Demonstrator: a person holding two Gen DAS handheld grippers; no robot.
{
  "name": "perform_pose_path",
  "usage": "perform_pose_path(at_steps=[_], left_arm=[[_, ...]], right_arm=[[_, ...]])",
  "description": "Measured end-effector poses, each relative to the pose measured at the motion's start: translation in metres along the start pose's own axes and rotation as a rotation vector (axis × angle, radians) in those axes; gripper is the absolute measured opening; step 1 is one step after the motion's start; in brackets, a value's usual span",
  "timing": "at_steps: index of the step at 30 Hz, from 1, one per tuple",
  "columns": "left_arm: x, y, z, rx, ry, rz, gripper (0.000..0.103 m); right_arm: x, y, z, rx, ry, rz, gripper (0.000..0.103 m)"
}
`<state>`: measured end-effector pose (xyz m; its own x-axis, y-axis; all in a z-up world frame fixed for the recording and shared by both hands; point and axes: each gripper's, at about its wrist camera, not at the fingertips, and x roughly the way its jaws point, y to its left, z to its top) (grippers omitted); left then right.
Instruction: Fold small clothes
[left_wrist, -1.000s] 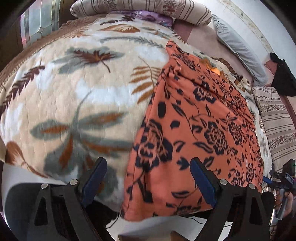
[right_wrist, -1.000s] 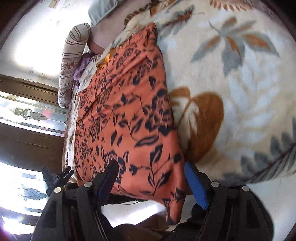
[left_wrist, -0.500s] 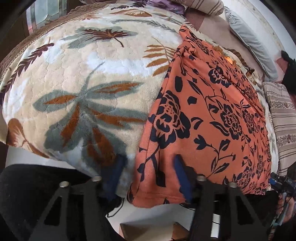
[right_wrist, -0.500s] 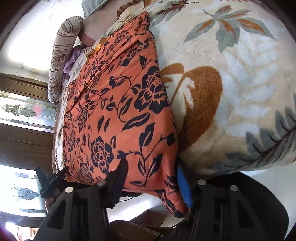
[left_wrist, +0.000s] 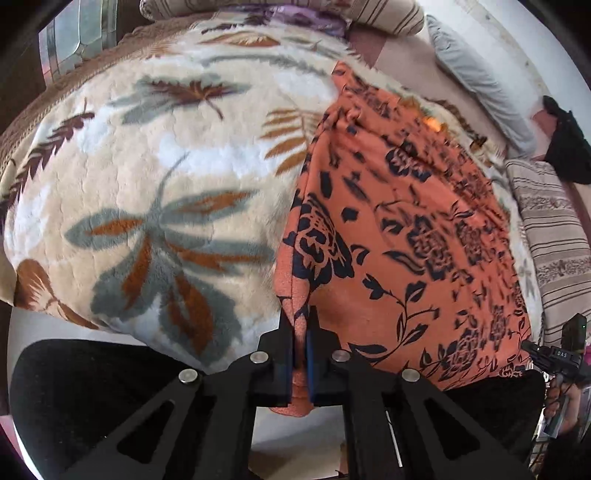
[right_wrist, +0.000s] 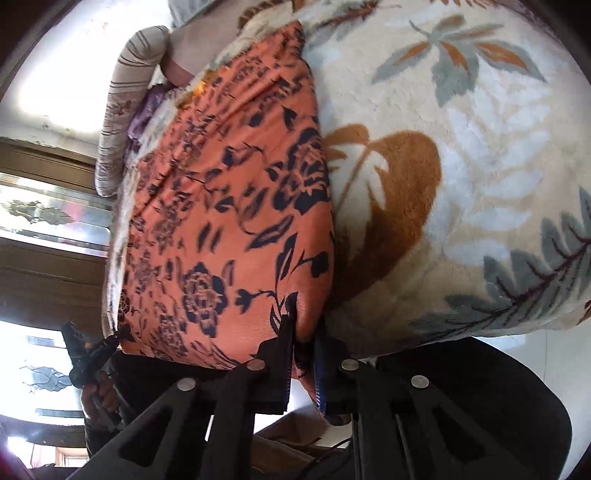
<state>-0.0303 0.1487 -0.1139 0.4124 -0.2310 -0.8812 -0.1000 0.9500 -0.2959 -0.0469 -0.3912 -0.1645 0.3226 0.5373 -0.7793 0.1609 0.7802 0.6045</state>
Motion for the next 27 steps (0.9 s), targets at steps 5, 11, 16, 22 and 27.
perform_pose_path(at_steps=[5,11,16,22,27], left_arm=[[0.026,0.003,-0.005,0.020,0.051,0.075,0.034],[0.030,-0.013,-0.008,0.103,0.037,0.109,0.007],[-0.019,-0.012,0.006,0.061,-0.071,-0.031,0.005],[0.038,0.003,0.006,0.027,0.114,0.049,0.006],[0.010,-0.017,0.031,0.071,0.025,-0.019,0.006]], right_arm=[[0.001,0.009,0.003,-0.063,-0.009,-0.124,0.073],[0.017,0.004,0.002,-0.070,0.014,-0.198,0.021],[-0.023,0.013,0.006,-0.050,-0.062,-0.025,0.005],[0.000,-0.007,0.015,0.015,0.005,0.005,0.006],[0.004,-0.011,0.020,0.062,0.001,0.091,0.006]])
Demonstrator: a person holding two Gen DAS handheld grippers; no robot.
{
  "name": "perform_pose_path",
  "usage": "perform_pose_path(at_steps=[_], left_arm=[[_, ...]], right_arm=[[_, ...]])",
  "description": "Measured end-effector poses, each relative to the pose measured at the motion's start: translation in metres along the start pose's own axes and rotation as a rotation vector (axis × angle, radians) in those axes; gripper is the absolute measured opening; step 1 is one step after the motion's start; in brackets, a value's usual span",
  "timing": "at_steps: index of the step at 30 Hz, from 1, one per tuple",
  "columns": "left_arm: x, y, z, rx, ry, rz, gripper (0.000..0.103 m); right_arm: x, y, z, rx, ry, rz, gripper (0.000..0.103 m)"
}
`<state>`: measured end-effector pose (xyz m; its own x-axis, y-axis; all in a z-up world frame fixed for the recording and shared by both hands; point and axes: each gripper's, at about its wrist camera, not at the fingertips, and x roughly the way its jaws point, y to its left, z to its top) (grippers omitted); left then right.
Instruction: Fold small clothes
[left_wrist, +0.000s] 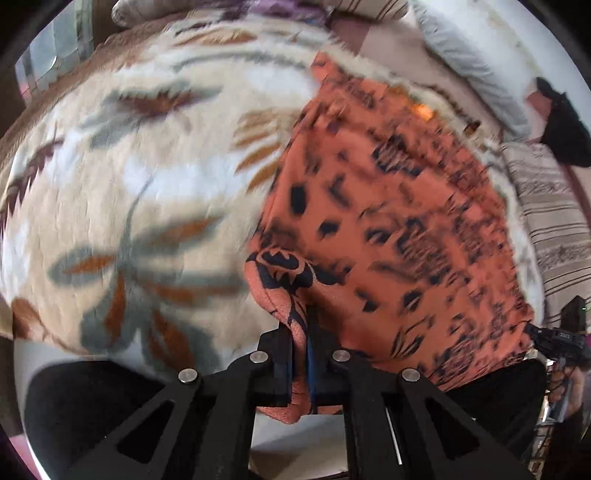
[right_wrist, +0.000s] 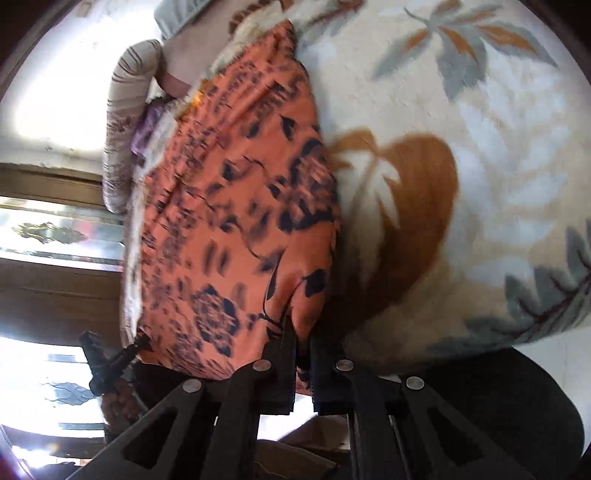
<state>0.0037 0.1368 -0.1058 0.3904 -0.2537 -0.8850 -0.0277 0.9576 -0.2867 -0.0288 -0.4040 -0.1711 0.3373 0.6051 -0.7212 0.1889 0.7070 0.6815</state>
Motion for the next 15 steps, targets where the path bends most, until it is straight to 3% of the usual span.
perform_pose_path(at_steps=[4,6,8,10,11,12,13,14,15], left_arm=[[-0.030,-0.032,0.072,0.066,-0.142,-0.078,0.006],[-0.035,-0.042,0.123,0.065,-0.213,-0.117,0.006],[-0.022,-0.055,0.177,0.055,-0.272,-0.103,0.009],[0.010,-0.060,0.223,0.066,-0.289,-0.033,0.025],[0.029,-0.059,0.238,0.067,-0.274,0.009,0.059],[0.060,-0.058,0.255,0.070,-0.226,0.061,0.086],[0.081,-0.053,0.264,0.070,-0.196,0.106,0.086],[0.100,-0.048,0.268,0.064,-0.169,0.157,0.086],[0.109,-0.037,0.265,0.050,-0.137,0.206,0.084]], right_arm=[[-0.032,0.037,0.053,-0.038,-0.121,0.139,0.006],[-0.049,0.057,0.097,-0.043,-0.213,0.213,0.006],[-0.056,0.075,0.151,-0.051,-0.298,0.244,0.006],[-0.044,0.077,0.200,-0.003,-0.353,0.243,0.010],[-0.029,0.073,0.222,0.012,-0.359,0.222,0.014],[-0.010,0.067,0.243,0.026,-0.341,0.190,0.029],[0.008,0.055,0.256,0.063,-0.326,0.131,0.041],[0.022,0.044,0.260,0.101,-0.319,0.079,0.059],[0.028,0.035,0.256,0.130,-0.332,0.065,0.059]])
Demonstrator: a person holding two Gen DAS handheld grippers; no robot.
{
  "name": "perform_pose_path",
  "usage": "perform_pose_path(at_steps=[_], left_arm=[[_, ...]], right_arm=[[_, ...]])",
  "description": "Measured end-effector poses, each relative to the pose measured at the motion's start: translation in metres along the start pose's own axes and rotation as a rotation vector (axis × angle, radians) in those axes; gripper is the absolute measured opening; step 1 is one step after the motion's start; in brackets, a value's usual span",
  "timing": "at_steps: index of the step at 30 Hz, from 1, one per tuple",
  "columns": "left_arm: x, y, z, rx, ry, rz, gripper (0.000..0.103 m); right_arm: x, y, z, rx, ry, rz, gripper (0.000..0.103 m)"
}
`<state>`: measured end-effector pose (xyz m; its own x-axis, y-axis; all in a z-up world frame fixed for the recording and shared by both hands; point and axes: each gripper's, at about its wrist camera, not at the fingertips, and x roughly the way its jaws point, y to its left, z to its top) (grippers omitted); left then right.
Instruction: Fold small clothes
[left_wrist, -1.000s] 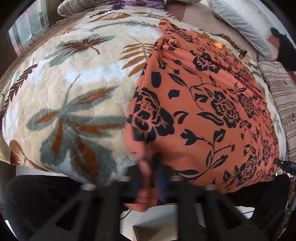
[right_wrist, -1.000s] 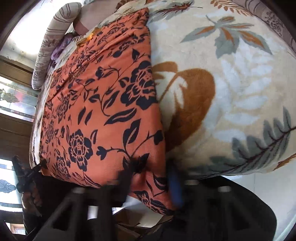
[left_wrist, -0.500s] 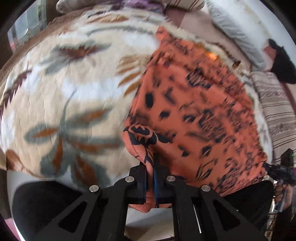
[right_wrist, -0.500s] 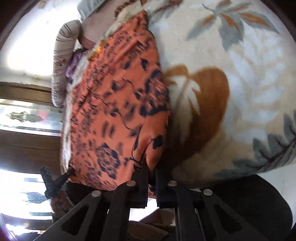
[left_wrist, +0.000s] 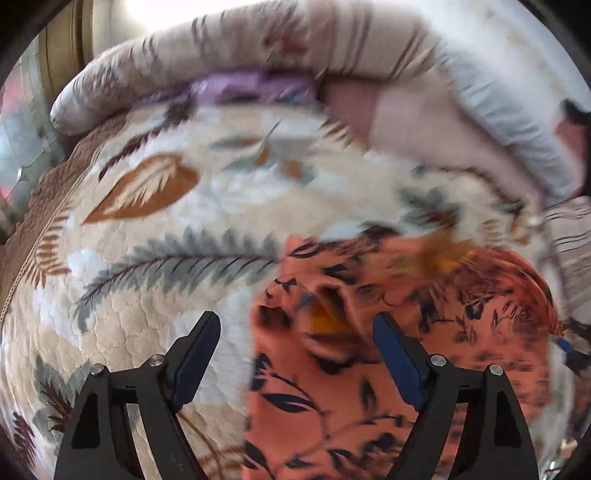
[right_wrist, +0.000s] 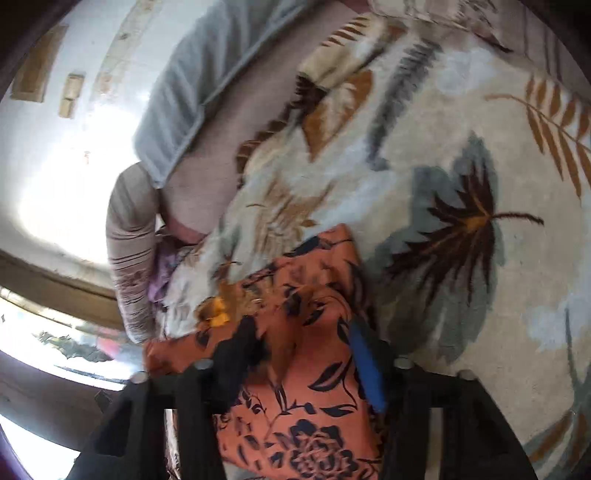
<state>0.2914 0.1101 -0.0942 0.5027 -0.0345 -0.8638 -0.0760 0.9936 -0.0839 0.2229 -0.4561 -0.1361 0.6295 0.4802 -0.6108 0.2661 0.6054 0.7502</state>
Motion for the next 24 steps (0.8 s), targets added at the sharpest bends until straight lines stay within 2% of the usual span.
perform_pose_path(at_steps=[1,2,3,5,7,10,12,14,15,17,19,20,21,22,23,24], left_arm=[[0.007,0.007,-0.004,-0.018,0.018,0.026,0.083],[0.002,0.015,-0.010,-0.040,0.002,0.007,0.083],[-0.010,0.023,-0.018,-0.064,-0.041,-0.019,0.083],[-0.038,0.036,-0.038,-0.090,-0.115,-0.016,0.084],[-0.067,0.047,-0.066,-0.134,-0.175,-0.048,0.085],[-0.083,0.054,-0.106,-0.200,-0.148,-0.137,0.085],[-0.069,0.050,-0.125,-0.233,-0.078,-0.186,0.085],[-0.042,0.037,-0.130,-0.218,0.011,-0.177,0.085],[-0.035,0.032,-0.128,-0.214,0.010,-0.149,0.085],[-0.030,0.022,-0.114,-0.194,-0.051,-0.094,0.085],[-0.023,0.018,-0.100,-0.218,-0.045,-0.132,0.085],[-0.016,0.017,-0.093,-0.231,-0.026,-0.143,0.074],[-0.010,0.017,-0.088,-0.242,-0.001,-0.127,0.035],[-0.006,0.016,-0.082,-0.247,0.021,-0.144,0.026],[-0.008,0.014,-0.077,-0.248,0.027,-0.158,0.020],[-0.017,0.011,-0.073,-0.233,0.012,-0.151,0.018]], right_arm=[[-0.004,-0.008,-0.010,0.020,-0.028,0.009,0.059],[-0.013,-0.012,-0.018,0.016,-0.056,0.009,0.059],[-0.025,-0.012,-0.030,-0.009,-0.084,0.004,0.059],[-0.047,-0.013,-0.061,-0.034,-0.113,0.028,0.060],[-0.059,-0.013,-0.098,-0.047,-0.073,0.054,0.061],[-0.045,-0.015,-0.134,-0.013,-0.007,0.053,0.064],[-0.021,-0.016,-0.137,0.022,0.021,0.054,0.064],[0.003,-0.017,-0.134,0.097,0.038,0.065,0.064],[0.012,-0.017,-0.131,0.119,0.030,0.059,0.064],[0.021,-0.012,-0.124,0.153,-0.031,0.029,0.064],[0.026,-0.014,-0.114,0.214,-0.083,0.037,0.064],[0.030,-0.015,-0.109,0.224,-0.104,0.030,0.057],[0.034,-0.019,-0.105,0.255,-0.115,0.021,0.025],[0.039,-0.020,-0.103,0.278,-0.099,0.025,0.014],[0.041,-0.021,-0.101,0.281,-0.087,0.028,0.013],[0.036,-0.017,-0.100,0.258,-0.092,0.025,0.011]])
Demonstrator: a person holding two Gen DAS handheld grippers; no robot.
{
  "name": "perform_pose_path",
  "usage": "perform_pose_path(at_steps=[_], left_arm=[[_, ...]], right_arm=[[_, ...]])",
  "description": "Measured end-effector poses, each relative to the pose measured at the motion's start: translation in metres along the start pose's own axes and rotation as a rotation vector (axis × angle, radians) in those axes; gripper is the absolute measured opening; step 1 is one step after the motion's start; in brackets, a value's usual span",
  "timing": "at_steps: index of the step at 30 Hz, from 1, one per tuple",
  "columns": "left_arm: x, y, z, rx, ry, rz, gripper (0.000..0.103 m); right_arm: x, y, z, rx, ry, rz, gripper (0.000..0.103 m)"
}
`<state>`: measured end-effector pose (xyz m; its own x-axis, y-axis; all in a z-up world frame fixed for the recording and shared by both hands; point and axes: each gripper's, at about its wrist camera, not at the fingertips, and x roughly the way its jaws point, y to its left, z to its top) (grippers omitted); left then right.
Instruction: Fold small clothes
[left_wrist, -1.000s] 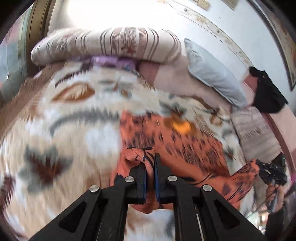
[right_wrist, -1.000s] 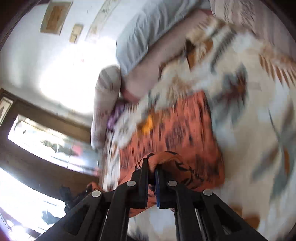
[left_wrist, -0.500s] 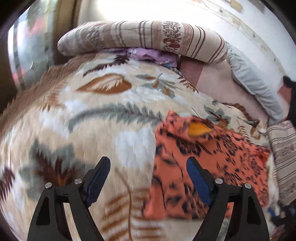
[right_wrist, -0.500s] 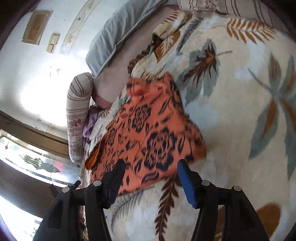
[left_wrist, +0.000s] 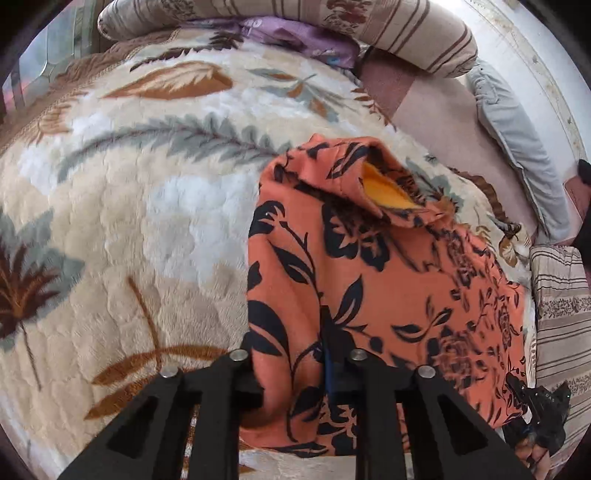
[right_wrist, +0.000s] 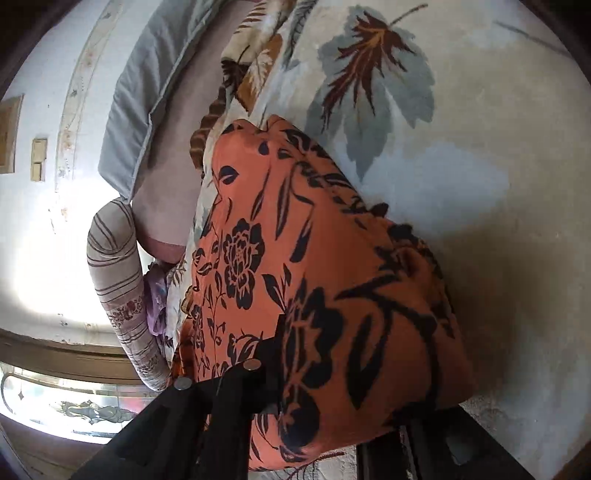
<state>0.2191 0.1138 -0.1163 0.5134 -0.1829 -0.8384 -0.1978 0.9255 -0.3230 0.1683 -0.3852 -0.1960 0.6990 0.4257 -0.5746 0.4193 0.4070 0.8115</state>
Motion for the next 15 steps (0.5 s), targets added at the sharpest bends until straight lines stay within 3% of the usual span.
perform_pose_path(at_steps=[4,7,10,11,12,13,14,15], left_arm=[[-0.066,-0.017,0.000,0.057,-0.115,-0.064,0.015],[-0.108,-0.012,-0.028,0.081,-0.135,-0.086,0.015],[-0.109,0.013,-0.082,0.078,-0.064,-0.069,0.020],[-0.097,0.023,-0.102,0.093,-0.015,-0.042,0.034],[-0.083,0.036,-0.122,0.098,0.039,0.000,0.048],[-0.072,0.049,-0.137,0.089,0.077,0.027,0.049],[-0.078,0.057,-0.143,0.090,0.031,-0.021,0.050],[-0.087,0.060,-0.144,0.091,0.005,-0.014,0.056]], right_arm=[[-0.047,0.045,-0.010,-0.162,-0.040,0.054,0.010],[-0.093,0.058,-0.035,-0.248,-0.051,0.070,0.010],[-0.121,0.023,-0.069,-0.237,-0.003,0.019,0.014],[-0.123,-0.002,-0.081,-0.227,0.023,-0.041,0.018],[-0.120,-0.023,-0.088,-0.210,0.046,-0.101,0.036],[-0.118,-0.050,-0.097,-0.178,0.088,-0.174,0.044],[-0.124,-0.068,-0.103,-0.154,0.092,-0.113,0.043],[-0.136,-0.074,-0.106,-0.151,0.078,-0.089,0.043]])
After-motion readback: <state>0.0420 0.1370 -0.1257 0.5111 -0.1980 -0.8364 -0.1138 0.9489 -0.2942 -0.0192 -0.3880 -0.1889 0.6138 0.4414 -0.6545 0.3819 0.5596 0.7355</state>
